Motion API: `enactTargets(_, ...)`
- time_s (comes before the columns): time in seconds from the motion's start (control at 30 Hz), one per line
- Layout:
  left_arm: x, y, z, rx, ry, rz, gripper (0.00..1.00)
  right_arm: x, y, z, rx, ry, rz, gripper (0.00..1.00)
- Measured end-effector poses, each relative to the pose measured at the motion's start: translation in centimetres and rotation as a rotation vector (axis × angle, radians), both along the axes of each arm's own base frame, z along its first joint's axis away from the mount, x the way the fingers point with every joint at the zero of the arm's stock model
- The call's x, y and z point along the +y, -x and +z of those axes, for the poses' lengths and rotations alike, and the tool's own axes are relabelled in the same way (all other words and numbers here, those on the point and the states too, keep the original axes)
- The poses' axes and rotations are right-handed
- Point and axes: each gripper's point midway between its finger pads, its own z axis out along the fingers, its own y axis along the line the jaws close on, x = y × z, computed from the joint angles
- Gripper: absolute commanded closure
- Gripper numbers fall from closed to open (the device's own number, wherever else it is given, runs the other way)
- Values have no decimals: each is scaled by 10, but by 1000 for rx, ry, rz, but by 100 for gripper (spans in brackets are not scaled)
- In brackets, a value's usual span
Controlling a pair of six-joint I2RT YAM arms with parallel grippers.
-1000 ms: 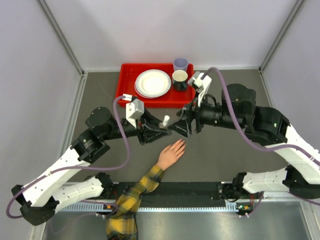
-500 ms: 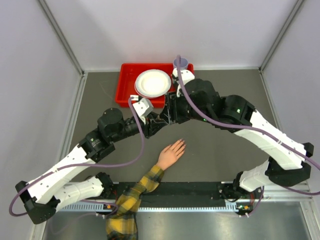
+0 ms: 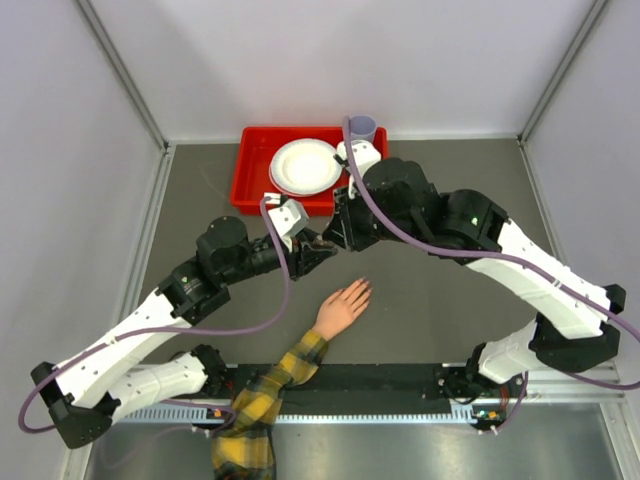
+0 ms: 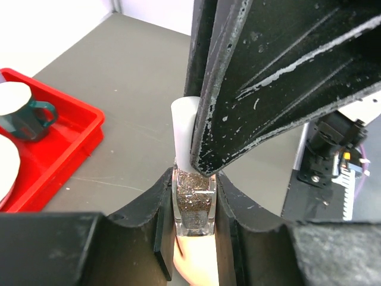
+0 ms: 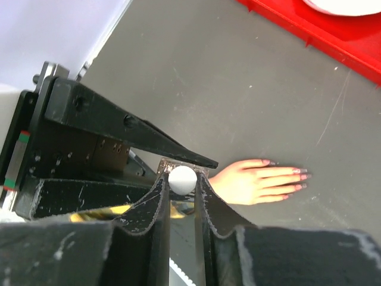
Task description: Paint the nails
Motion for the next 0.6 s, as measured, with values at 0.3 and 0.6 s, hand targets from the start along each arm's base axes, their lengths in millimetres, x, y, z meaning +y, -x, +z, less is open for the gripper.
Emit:
enactTargets(0.3,-4,46,8,58,41,-226,100,-1,40,4,-58,-50,323,100)
enactTargets(0.6,-7,134,52,158,190,-728,100,-6,121,47,-289,-285,869,100)
